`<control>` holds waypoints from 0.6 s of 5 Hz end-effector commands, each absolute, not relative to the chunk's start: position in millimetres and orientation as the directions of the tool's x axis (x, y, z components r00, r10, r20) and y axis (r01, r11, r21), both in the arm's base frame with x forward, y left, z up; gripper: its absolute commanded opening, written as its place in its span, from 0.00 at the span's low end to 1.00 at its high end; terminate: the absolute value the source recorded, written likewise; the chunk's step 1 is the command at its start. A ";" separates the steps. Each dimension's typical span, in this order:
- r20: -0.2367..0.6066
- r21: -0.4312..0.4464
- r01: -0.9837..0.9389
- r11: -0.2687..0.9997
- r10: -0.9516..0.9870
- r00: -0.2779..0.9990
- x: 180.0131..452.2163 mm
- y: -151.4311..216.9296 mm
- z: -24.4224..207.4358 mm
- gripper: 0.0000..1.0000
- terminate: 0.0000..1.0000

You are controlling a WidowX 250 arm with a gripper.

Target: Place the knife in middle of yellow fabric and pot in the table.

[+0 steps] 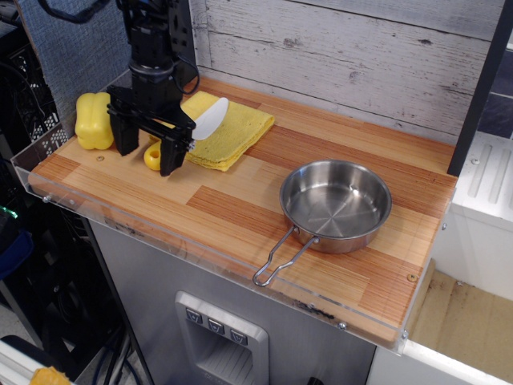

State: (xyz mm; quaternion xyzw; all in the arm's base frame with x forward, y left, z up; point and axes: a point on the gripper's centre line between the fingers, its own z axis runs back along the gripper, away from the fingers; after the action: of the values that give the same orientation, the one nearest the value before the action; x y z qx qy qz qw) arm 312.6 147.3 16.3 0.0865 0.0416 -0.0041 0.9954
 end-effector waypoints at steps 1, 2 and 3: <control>-0.024 0.205 0.012 0.979 -0.008 1.000 316.5 151.6 37.2 0.00 0.00; -0.034 0.204 0.009 0.979 -0.003 0.999 317.1 151.8 34.7 0.00 0.00; -0.023 0.179 -0.013 0.984 0.018 1.000 319.2 155.6 41.5 0.00 0.00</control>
State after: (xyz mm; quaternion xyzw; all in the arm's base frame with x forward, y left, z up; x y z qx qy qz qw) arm 314.3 145.9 20.3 0.0725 0.0433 0.0030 0.9964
